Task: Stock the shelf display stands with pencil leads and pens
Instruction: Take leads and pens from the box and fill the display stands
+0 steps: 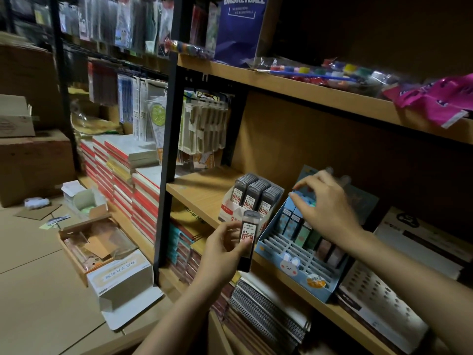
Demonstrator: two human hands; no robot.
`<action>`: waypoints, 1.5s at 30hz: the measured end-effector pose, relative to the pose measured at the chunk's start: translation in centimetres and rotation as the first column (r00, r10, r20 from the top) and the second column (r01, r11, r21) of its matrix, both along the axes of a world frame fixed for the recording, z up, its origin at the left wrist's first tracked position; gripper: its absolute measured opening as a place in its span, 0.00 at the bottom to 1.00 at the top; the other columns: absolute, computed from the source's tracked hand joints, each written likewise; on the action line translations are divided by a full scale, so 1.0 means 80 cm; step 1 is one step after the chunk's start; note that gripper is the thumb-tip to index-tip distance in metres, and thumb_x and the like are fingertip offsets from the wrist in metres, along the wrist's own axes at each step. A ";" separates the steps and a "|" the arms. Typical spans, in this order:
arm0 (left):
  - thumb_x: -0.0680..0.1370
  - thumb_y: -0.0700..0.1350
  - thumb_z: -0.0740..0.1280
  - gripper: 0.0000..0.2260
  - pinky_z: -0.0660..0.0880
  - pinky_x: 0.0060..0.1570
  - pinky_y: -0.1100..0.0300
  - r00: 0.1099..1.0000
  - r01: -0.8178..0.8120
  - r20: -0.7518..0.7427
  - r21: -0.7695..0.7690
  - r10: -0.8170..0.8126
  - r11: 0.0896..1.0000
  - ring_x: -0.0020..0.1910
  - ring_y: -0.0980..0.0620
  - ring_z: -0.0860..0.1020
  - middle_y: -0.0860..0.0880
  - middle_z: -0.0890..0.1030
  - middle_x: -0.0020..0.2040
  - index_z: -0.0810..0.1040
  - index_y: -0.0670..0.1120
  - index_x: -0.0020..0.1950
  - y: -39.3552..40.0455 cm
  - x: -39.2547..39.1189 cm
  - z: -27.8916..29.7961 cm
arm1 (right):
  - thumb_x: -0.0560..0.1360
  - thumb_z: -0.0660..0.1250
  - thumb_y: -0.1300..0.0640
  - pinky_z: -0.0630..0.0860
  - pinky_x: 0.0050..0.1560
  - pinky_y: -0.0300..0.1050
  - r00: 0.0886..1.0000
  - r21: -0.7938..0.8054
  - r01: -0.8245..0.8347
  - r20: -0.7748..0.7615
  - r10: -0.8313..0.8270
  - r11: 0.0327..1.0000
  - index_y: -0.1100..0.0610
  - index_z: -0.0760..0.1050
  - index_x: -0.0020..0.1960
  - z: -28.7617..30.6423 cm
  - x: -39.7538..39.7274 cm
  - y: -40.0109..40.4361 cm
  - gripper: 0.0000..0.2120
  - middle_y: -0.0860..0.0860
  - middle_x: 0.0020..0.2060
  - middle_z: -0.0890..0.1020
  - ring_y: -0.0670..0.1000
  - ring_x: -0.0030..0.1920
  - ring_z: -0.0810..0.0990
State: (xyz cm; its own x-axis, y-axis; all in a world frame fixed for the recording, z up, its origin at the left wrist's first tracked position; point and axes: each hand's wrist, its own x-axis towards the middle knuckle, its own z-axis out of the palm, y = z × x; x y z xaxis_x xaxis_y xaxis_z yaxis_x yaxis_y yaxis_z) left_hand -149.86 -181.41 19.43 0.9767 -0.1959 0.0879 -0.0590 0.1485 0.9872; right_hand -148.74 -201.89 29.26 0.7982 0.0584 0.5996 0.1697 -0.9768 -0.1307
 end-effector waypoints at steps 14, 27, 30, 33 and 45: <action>0.79 0.61 0.56 0.27 0.54 0.75 0.53 0.819 -0.324 0.556 0.654 -0.144 0.684 0.77 0.55 0.46 0.57 0.44 0.78 0.55 0.57 0.76 -0.001 0.025 -0.021 | 0.73 0.73 0.52 0.76 0.40 0.33 0.994 0.337 -0.070 -0.051 0.092 0.939 0.50 0.77 0.46 0.044 0.027 0.023 0.05 0.44 0.41 0.81 0.43 0.43 0.80; 0.80 0.63 0.45 0.26 0.39 0.73 0.57 0.790 -0.360 0.564 0.745 -0.242 0.561 0.75 0.57 0.33 0.56 0.36 0.78 0.43 0.62 0.77 -0.012 0.049 -0.049 | 0.74 0.71 0.57 0.80 0.43 0.50 0.995 0.082 -0.087 -0.045 0.091 0.993 0.55 0.76 0.45 0.003 0.060 0.033 0.04 0.47 0.40 0.81 0.47 0.41 0.79; 0.81 0.62 0.45 0.26 0.40 0.72 0.58 0.785 -0.357 0.565 0.748 -0.254 0.559 0.73 0.58 0.33 0.56 0.36 0.78 0.44 0.62 0.78 -0.011 0.051 -0.050 | 0.74 0.72 0.52 0.79 0.42 0.48 0.998 -0.043 -0.035 -0.044 0.033 0.998 0.51 0.76 0.47 -0.006 0.065 0.035 0.06 0.45 0.40 0.80 0.48 0.42 0.80; 0.81 0.61 0.46 0.26 0.44 0.74 0.57 0.777 -0.350 0.573 0.736 -0.258 0.580 0.74 0.57 0.35 0.55 0.35 0.78 0.43 0.61 0.78 -0.014 0.051 -0.053 | 0.73 0.72 0.50 0.71 0.40 0.44 1.000 -0.191 0.029 -0.001 -0.030 0.981 0.51 0.76 0.45 -0.016 0.067 0.034 0.07 0.45 0.36 0.76 0.51 0.43 0.78; 0.82 0.53 0.57 0.30 0.55 0.74 0.56 0.795 -0.219 0.517 0.732 -0.318 0.644 0.78 0.52 0.46 0.57 0.32 0.77 0.41 0.60 0.78 -0.011 0.044 -0.055 | 0.76 0.66 0.50 0.66 0.62 0.54 0.982 -0.213 0.057 -0.162 -0.093 0.975 0.52 0.74 0.65 -0.019 0.030 0.042 0.18 0.50 0.59 0.74 0.53 0.61 0.71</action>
State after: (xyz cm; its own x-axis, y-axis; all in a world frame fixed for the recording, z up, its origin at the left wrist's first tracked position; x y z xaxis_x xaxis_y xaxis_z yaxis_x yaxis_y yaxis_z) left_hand -146.34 -182.27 15.01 0.7694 -0.4975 0.4007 -0.6382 -0.5722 0.5151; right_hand -146.35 -198.52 27.71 0.8942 0.1029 0.4356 0.0878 -0.9946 0.0547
